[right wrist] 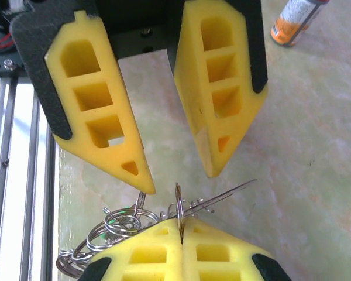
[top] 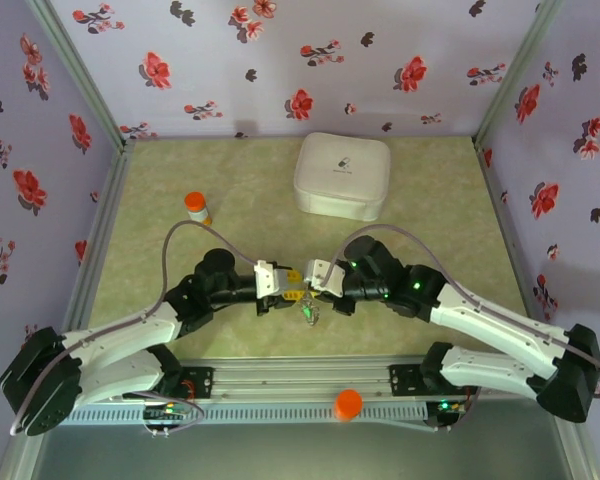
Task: Put the keys on the keyring
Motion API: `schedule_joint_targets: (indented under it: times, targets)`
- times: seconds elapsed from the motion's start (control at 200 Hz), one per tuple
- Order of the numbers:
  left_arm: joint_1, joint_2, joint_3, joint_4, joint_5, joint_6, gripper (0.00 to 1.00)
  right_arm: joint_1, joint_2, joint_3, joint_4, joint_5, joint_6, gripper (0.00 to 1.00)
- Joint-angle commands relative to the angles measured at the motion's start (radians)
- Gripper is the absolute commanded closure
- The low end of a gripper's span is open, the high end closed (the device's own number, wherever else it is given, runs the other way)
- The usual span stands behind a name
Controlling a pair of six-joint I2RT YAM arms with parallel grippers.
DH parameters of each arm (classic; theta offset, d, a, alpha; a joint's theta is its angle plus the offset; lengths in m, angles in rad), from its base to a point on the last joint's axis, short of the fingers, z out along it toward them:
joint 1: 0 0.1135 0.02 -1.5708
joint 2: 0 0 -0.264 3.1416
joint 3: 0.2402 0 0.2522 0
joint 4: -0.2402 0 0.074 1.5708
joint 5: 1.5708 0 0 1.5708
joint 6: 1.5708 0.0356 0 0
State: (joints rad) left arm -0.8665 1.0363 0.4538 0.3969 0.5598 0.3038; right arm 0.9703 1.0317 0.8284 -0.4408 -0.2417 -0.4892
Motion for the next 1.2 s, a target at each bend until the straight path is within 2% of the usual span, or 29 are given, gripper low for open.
schedule_joint_targets:
  times: [0.0,0.405,0.605,0.675,0.79,0.94,1.195]
  targets:
    - [-0.007,-0.006,0.049,-0.105,-0.026,0.064,0.69,0.017,0.022,0.065,-0.056,0.044,-0.041,1.00]
    - [-0.012,0.019,0.073,-0.132,-0.010,0.068,0.80,0.067,0.067,0.112,-0.042,0.073,-0.045,1.00]
    - [-0.012,0.011,0.070,-0.128,0.001,0.069,1.00,0.072,0.053,0.100,-0.019,0.077,-0.025,1.00]
    - [-0.013,0.006,0.060,-0.104,0.004,0.065,1.00,0.066,0.018,0.063,0.020,0.086,-0.004,0.90]
    - [-0.012,-0.007,0.012,0.013,0.006,0.029,1.00,0.015,-0.062,-0.025,0.095,0.014,0.041,0.79]
    - [-0.012,0.000,-0.043,0.183,0.023,-0.038,1.00,-0.004,-0.119,-0.093,0.141,-0.022,0.069,0.77]
    - [-0.011,0.004,-0.056,0.220,0.041,-0.057,1.00,-0.006,-0.108,-0.111,0.133,-0.004,0.073,0.73]
